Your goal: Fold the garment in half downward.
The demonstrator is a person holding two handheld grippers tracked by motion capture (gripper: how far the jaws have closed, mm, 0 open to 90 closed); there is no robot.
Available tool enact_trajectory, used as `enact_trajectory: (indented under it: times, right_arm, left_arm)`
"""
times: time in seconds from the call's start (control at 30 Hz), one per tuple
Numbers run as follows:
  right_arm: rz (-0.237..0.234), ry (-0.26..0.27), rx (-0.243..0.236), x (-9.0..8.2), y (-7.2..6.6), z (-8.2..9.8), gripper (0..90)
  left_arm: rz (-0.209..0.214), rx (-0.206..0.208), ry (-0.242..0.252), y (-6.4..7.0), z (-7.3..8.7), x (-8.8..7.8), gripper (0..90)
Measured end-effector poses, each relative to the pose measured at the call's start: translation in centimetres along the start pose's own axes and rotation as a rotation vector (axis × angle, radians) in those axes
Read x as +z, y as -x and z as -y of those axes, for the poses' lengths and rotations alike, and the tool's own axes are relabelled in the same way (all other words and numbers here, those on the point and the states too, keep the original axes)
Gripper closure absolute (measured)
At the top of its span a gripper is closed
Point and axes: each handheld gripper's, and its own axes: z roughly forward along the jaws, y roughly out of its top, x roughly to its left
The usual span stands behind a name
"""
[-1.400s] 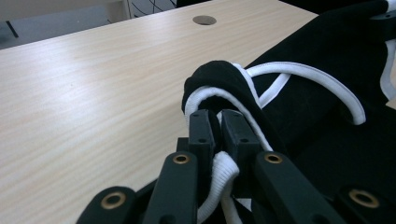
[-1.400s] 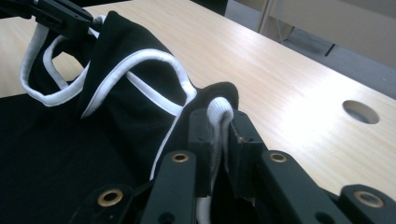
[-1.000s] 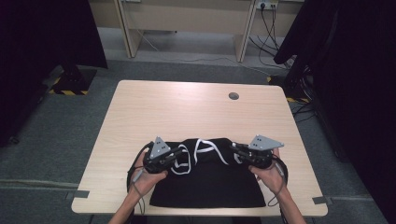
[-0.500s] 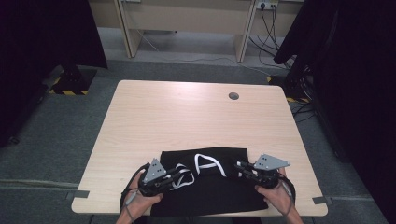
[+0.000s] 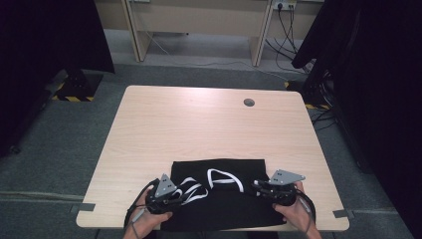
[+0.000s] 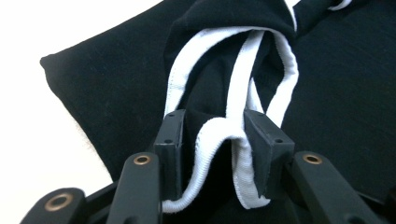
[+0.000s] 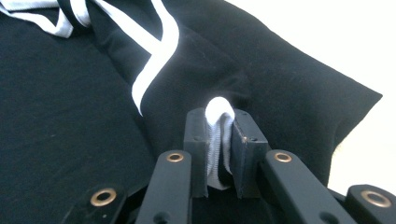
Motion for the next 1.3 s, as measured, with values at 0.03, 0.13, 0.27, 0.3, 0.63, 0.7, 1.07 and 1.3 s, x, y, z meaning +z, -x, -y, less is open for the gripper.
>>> enact_trajectory:
  times: [0.03,0.13,0.27,0.3,0.63,0.7,1.07,1.3]
  right_arm:
    - [0.005,-0.005,-0.007,0.1,0.0,-0.1,78.4]
    - [0.023,-0.006,-0.007,0.5,0.5,-0.4,78.4]
    - [0.034,-0.009,0.008,1.2,1.7,-1.0,78.3]
    - [0.038,-0.007,0.009,1.4,2.0,-1.1,78.1]
    - [0.041,0.002,0.06,1.8,3.7,-2.3,56.9]
    - [0.044,0.014,0.079,1.2,3.7,-2.8,49.5]
    - [0.027,0.024,0.094,0.9,3.8,-6.8,39.6]
    - [-0.003,-0.057,0.117,3.6,4.1,-7.5,39.1]
  left_arm:
    - [-0.003,0.002,0.001,-0.1,-0.1,0.2,59.8]
    - [-0.007,-0.008,-0.003,-0.8,-0.7,0.8,60.0]
    - [-0.013,-0.01,-0.002,-2.1,-1.7,1.9,60.2]
    - [-0.016,-0.015,0.0,-2.4,-1.9,2.2,60.2]
    - [-0.033,-0.017,0.011,-3.1,-2.9,2.6,46.3]
    - [-0.045,-0.021,0.031,-3.0,-3.4,2.2,41.2]
    - [0.001,-0.094,0.071,-3.3,-7.8,3.8,22.1]
    - [0.049,-0.118,0.029,-3.0,-9.3,6.6,18.5]
